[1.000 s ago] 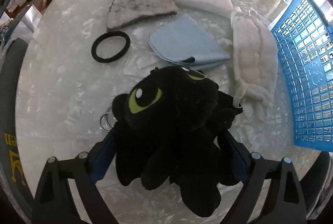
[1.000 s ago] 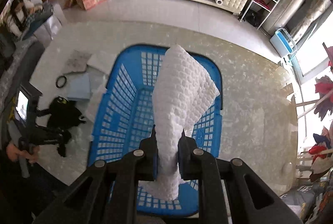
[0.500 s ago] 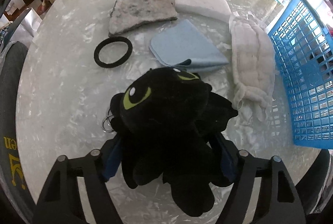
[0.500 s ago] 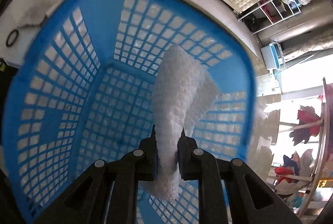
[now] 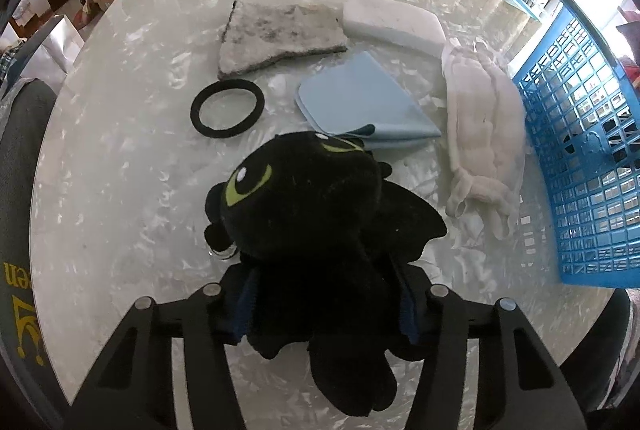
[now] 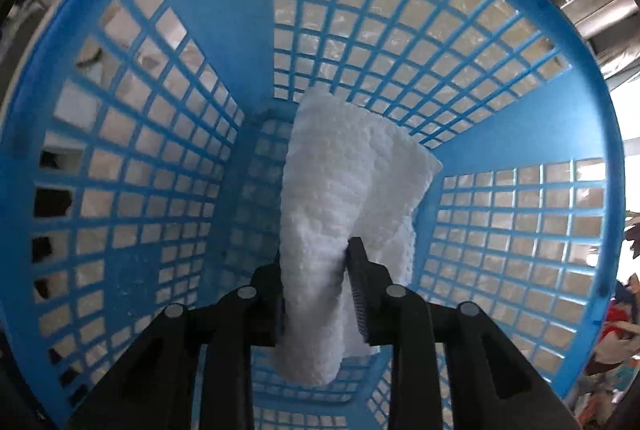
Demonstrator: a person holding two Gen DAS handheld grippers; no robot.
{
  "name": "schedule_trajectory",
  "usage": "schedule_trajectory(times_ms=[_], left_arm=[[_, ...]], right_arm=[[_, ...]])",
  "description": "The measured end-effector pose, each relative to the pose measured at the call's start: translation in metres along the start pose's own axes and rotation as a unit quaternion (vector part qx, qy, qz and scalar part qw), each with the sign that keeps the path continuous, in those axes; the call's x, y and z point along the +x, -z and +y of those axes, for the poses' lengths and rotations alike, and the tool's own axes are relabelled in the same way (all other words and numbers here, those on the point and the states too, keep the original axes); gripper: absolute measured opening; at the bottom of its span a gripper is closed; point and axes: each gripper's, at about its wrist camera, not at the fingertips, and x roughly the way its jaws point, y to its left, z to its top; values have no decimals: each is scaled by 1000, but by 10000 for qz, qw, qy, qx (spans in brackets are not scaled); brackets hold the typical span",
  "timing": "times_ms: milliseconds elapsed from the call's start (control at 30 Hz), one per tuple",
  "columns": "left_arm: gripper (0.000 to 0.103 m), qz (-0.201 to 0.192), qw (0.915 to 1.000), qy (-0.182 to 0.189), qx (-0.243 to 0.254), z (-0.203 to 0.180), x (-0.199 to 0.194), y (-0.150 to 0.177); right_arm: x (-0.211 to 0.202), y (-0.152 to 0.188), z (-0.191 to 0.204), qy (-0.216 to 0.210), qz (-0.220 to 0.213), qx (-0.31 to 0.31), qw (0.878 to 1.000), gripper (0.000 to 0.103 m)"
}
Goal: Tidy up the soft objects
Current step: 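Lower the pad into the basket and open the right gripper while the left gripper grasps the black plush toy, then lift the black plush toy with the left gripper and carry it over the basket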
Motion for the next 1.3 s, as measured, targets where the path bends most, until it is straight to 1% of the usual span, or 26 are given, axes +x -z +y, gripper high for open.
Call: schedule_trajectory(times_ms=[67, 100, 133, 167, 233, 333, 433, 500, 533, 567, 633, 733, 800, 867, 900, 1000, 1100, 1200, 1233, 1300], left_arm=[[49, -24, 10000, -1, -17, 0, -1, 2], [47, -30, 10000, 22, -36, 0, -2, 2], [46, -31, 10000, 46, -50, 2, -2, 2], [46, -32, 10000, 67, -60, 3, -3, 3], [45, -43, 9999, 95, -73, 4, -4, 3], [43, -59, 9998, 148, -74, 5, -5, 3], [42, -80, 9996, 256, -65, 8, -7, 7], [41, -60, 9995, 300, -57, 10, -10, 9], [41, -77, 9995, 290, -49, 10, -13, 10], [41, -93, 9995, 282, -61, 11, -16, 11], [41, -130, 9994, 295, -100, 13, -23, 12], [41, -195, 9992, 324, -142, 11, -38, 16], [41, -261, 9991, 268, -187, 9, -49, 20], [41, -359, 9987, 301, -205, 6, -63, 23], [41, -406, 9985, 294, -213, 5, -69, 25], [41, -560, 9980, 243, -158, -3, -89, 26], [41, -706, 9972, 231, 3, -18, -110, 26], [41, -852, 9959, 263, 177, -35, -131, 24], [41, -901, 9952, 293, 242, -42, -138, 24], [41, -993, 9937, 363, 368, -56, -152, 23]], right_arm=[[-6, -3, -8, -222, -35, 8, 9997, 51], [-10, -4, -15, -261, -29, 8, 9997, 55], [-15, -4, -20, -292, -28, 7, 9996, 65], [-19, -3, -20, -311, -30, 3, 9995, 70], [-29, 0, -24, -262, -101, 8, 9996, 75], [-46, 16, -39, -196, -141, 77, 9997, 86], [-64, 26, -48, -342, -236, 232, 9989, 85], [-77, 33, -55, -476, -308, 365, 9977, 88], [-87, 39, -57, -504, -388, 447, 9970, 92], [-94, 43, -58, -486, -445, 489, 9966, 94], [-115, 53, -59, -550, -635, 525, 9951, 95], [-139, 68, -64, -645, -900, 599, 9920, 102], [-156, 80, -68, -646, -1078, 656, 9899, 102], [-167, 95, -73, -645, -1193, 759, 9878, 103], [-161, 97, -80, -657, -1219, 804, 9871, 103], [-173, 114, -90, -573, -1299, 900, 9858, 103], [-179, 134, -102, -564, -1420, 1057, 9826, 103], [-180, 147, -114, -562, -1512, 1118, 9805, 103], [-171, 140, -105, -555, -1525, 1131, 9802, 103], [-167, 140, -104, -578, -1544, 1168, 9794, 103]])
